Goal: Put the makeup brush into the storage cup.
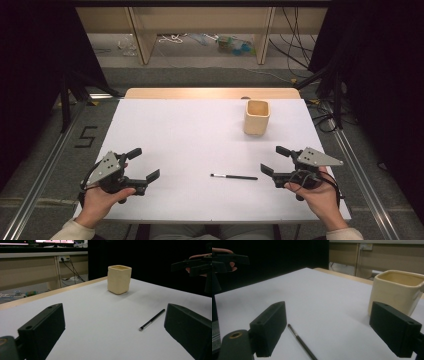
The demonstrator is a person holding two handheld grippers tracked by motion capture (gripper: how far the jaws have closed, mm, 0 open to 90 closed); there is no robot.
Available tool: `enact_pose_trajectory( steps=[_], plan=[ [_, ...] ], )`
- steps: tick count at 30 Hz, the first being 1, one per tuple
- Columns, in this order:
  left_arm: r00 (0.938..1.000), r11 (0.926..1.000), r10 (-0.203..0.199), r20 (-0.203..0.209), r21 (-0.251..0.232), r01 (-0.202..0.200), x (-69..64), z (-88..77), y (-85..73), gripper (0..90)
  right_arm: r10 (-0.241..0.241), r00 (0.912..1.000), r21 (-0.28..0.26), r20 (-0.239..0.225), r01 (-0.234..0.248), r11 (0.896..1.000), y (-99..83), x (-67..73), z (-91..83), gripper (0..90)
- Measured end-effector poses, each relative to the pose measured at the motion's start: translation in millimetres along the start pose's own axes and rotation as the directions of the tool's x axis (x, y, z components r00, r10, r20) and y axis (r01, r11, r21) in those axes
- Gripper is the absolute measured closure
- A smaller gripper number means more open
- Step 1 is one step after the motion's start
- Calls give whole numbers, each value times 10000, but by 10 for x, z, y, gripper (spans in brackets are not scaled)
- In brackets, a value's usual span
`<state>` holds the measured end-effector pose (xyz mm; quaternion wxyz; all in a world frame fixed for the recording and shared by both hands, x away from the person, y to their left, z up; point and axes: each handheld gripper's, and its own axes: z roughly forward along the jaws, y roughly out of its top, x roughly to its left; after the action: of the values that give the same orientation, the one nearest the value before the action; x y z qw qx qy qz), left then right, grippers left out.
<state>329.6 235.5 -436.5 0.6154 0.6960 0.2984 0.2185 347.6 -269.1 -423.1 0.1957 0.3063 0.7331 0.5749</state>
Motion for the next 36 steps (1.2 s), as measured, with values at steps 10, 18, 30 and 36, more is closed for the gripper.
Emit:
enact_pose_trajectory(
  steps=[10, 18, 30, 36],
  plan=[
    [10000, 10000, 15, 15, 17, -15, -7, 7, 0, 29, -81, 10000, 26, 56, 81, 10000, 55, -20, 68, 165],
    [10000, 10000, 27, 41, 18, -27, -9, 5, 0, 34, -142, 9998, -109, -167, 141, 9998, 121, 4, 183, 171],
    [10000, 10000, 50, 56, 9, -50, -10, 7, 0, 35, -191, 9995, -139, -248, 188, 9997, 167, 32, 311, 180],
    [10000, 10000, 50, 61, 13, -51, -12, 8, 0, 35, -270, 9993, -174, -253, 265, 9995, 196, 33, 379, 182]
  ],
)
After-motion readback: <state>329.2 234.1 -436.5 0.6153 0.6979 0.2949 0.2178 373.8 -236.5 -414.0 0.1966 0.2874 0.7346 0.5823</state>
